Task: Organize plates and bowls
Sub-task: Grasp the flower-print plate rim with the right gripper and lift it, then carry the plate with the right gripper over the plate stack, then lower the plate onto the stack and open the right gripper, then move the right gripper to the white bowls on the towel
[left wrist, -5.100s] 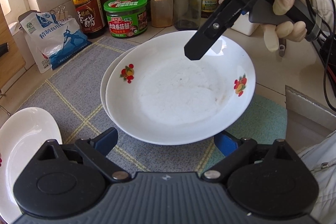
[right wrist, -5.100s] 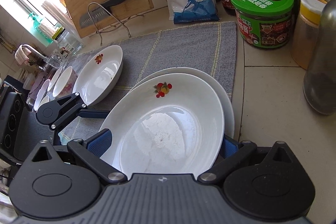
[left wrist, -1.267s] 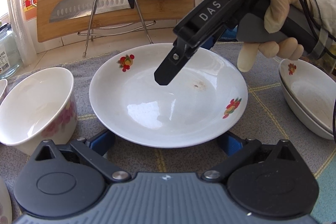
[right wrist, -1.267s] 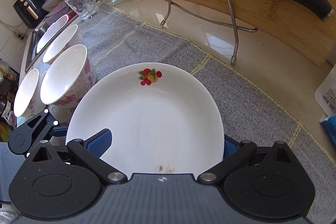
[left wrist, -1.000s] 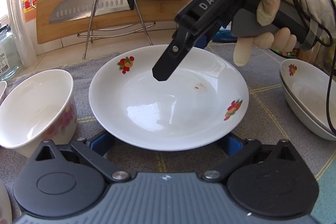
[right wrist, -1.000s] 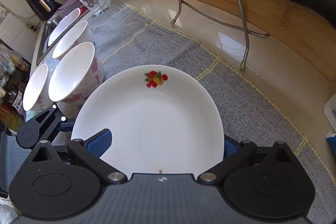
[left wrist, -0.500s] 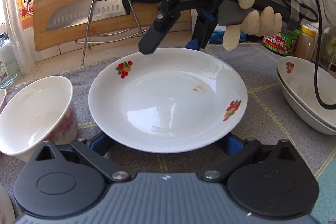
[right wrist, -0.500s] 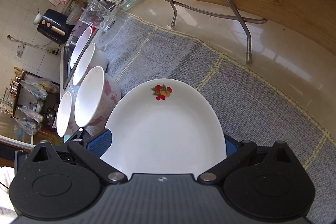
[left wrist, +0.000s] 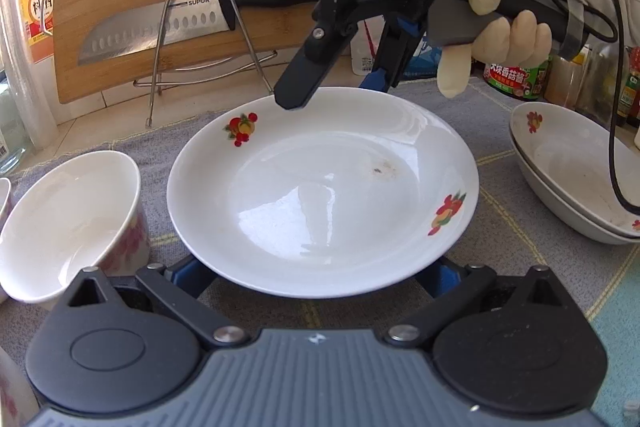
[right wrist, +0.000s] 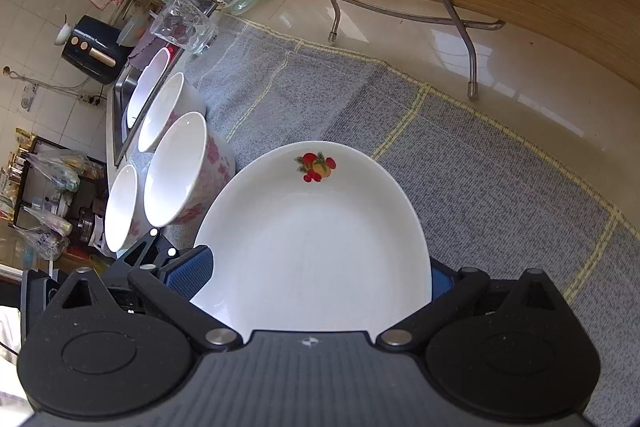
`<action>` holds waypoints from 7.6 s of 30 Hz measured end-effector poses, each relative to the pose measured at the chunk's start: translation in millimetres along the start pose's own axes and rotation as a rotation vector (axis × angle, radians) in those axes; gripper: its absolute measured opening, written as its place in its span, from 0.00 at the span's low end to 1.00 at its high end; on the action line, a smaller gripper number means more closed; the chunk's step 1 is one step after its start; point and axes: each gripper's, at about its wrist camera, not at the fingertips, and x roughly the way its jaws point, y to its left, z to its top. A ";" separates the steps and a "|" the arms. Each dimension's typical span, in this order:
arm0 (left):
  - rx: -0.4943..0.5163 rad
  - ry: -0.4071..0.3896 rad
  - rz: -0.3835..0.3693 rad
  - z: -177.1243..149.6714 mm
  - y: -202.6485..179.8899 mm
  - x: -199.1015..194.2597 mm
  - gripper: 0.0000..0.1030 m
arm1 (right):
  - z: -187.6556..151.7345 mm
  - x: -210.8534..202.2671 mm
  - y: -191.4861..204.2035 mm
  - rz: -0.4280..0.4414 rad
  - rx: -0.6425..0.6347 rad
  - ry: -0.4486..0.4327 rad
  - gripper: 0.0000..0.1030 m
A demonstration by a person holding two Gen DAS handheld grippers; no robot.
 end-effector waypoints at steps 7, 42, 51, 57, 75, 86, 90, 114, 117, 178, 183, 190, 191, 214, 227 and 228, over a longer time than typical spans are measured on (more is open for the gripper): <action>0.050 -0.001 -0.016 4.3 -1.5 -13.4 0.99 | -15.7 -11.4 13.7 -0.006 0.004 -0.023 1.00; 0.235 -0.034 -0.176 10.5 -67.6 -62.2 0.99 | -138.2 -91.1 41.8 -0.078 0.095 -0.179 1.00; 0.282 -0.028 -0.245 7.1 -96.3 -62.3 0.99 | -182.5 -113.8 30.2 -0.107 0.152 -0.225 1.00; 0.307 -0.020 -0.284 8.4 -109.1 -56.1 0.99 | -204.7 -123.6 22.8 -0.124 0.187 -0.251 1.00; 0.368 0.029 -0.368 16.6 -131.5 -38.5 0.99 | -247.6 -136.3 -2.6 -0.147 0.281 -0.299 1.00; 0.379 0.044 -0.380 18.6 -132.6 -31.7 0.99 | -253.0 -135.9 -8.1 -0.153 0.300 -0.305 1.00; 0.383 0.044 -0.382 19.6 -132.7 -29.9 0.99 | -253.7 -136.4 -10.3 -0.155 0.307 -0.311 1.00; 0.425 0.069 -0.432 33.1 -143.2 -11.3 0.99 | -270.2 -144.6 -12.4 -0.196 0.370 -0.346 1.00; 0.417 0.074 -0.426 36.3 -144.4 -8.4 0.98 | -272.4 -143.9 -13.3 -0.202 0.378 -0.342 1.00; 0.203 -0.029 -0.349 30.4 -125.5 -32.7 0.99 | -285.5 -126.2 71.8 -0.742 0.141 -0.478 1.00; 0.163 -0.063 -0.296 28.2 -120.1 -46.5 0.99 | -280.2 -122.9 78.8 -0.743 0.125 -0.499 1.00; 0.087 -0.051 -0.248 20.4 -112.9 -69.1 0.99 | -276.4 -119.0 97.6 -0.700 0.058 -0.544 1.00; 0.077 -0.063 -0.233 18.8 -112.2 -75.4 0.99 | -276.3 -118.5 100.0 -0.689 0.051 -0.547 1.00; -0.030 -0.103 0.016 -49.4 13.4 -159.1 0.99 | -203.2 -19.2 197.1 -0.566 -0.084 -0.545 1.00; -0.012 -0.062 0.148 -102.2 131.5 -181.4 0.99 | -132.5 78.7 267.4 -0.513 -0.149 -0.494 1.00; -0.010 -0.061 0.144 -104.6 137.7 -180.3 0.99 | -129.4 82.3 269.8 -0.503 -0.147 -0.492 1.00</action>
